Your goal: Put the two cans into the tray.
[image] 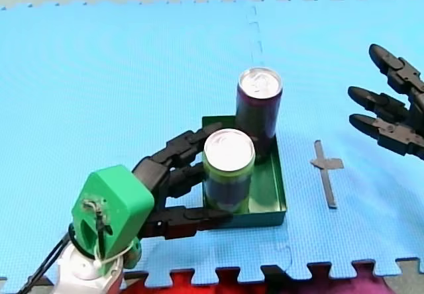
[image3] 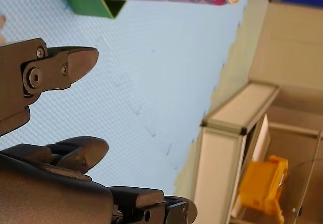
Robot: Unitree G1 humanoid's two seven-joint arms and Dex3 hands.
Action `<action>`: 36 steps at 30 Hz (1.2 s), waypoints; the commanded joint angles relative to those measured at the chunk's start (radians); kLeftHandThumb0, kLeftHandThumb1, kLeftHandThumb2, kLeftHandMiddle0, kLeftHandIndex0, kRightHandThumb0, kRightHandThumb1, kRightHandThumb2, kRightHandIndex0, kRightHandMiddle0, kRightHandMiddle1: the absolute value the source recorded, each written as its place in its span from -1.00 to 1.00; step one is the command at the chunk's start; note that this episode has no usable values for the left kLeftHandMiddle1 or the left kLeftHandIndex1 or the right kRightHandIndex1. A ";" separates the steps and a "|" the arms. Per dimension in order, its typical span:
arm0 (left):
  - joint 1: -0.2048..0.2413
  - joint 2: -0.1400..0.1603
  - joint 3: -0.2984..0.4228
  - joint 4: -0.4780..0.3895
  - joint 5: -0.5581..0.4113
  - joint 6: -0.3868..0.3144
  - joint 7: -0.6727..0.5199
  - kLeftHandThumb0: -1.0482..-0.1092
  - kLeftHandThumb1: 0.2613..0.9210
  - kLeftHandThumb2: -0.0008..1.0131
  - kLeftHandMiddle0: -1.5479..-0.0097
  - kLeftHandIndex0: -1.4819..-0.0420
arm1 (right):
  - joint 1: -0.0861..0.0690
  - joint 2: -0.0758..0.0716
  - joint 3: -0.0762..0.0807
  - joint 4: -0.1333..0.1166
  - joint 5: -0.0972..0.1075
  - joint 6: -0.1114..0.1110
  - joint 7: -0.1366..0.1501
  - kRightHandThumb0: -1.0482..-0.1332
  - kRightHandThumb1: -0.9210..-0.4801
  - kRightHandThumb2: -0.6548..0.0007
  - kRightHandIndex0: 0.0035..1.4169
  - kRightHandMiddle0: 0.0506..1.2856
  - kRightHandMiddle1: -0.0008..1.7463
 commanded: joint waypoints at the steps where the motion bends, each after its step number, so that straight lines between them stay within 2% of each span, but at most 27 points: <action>1: -0.002 0.013 -0.004 0.011 0.002 -0.007 -0.015 -0.64 0.28 -0.98 0.45 0.83 | 0.001 -0.004 -0.002 0.005 0.004 0.001 0.002 -1.00 -1.00 0.62 -0.39 -0.89 -1.00; 5: -0.003 0.023 -0.004 0.017 0.002 -0.024 -0.026 -0.71 0.33 -0.98 0.47 0.85 | 0.001 -0.006 -0.003 0.008 0.004 -0.002 0.003 -1.00 -1.00 0.62 -0.40 -0.89 -1.00; 15: -0.001 0.027 -0.002 0.019 0.003 -0.043 -0.027 -0.79 0.37 -0.99 0.50 0.88 | 0.000 -0.007 -0.004 0.014 0.004 -0.002 0.003 -1.00 -1.00 0.65 -0.41 -0.89 -1.00; 17: 0.000 0.027 -0.001 0.025 0.004 -0.061 -0.028 -0.63 0.19 -1.00 0.48 0.88 | 0.000 -0.006 -0.004 0.015 0.003 -0.002 0.002 -1.00 -1.00 0.65 -0.41 -0.89 -1.00; 21: -0.001 0.027 0.001 0.032 0.000 -0.076 -0.033 -0.52 0.08 -1.00 0.47 0.88 | 0.000 -0.005 -0.005 0.018 0.004 -0.001 0.002 -1.00 -1.00 0.66 -0.41 -0.89 -1.00; 29: 0.000 0.023 0.002 0.027 0.003 -0.071 -0.026 -0.47 0.01 -1.00 0.54 0.89 | -0.002 -0.006 -0.007 0.029 0.003 -0.003 0.001 -1.00 -1.00 0.64 -0.41 -0.89 -1.00; 36: 0.014 0.014 0.006 0.042 0.047 -0.176 0.033 -0.50 0.00 -1.00 0.56 0.90 | 0.000 -0.007 -0.011 0.035 0.006 -0.006 0.011 -1.00 -1.00 0.63 -0.41 -0.89 -1.00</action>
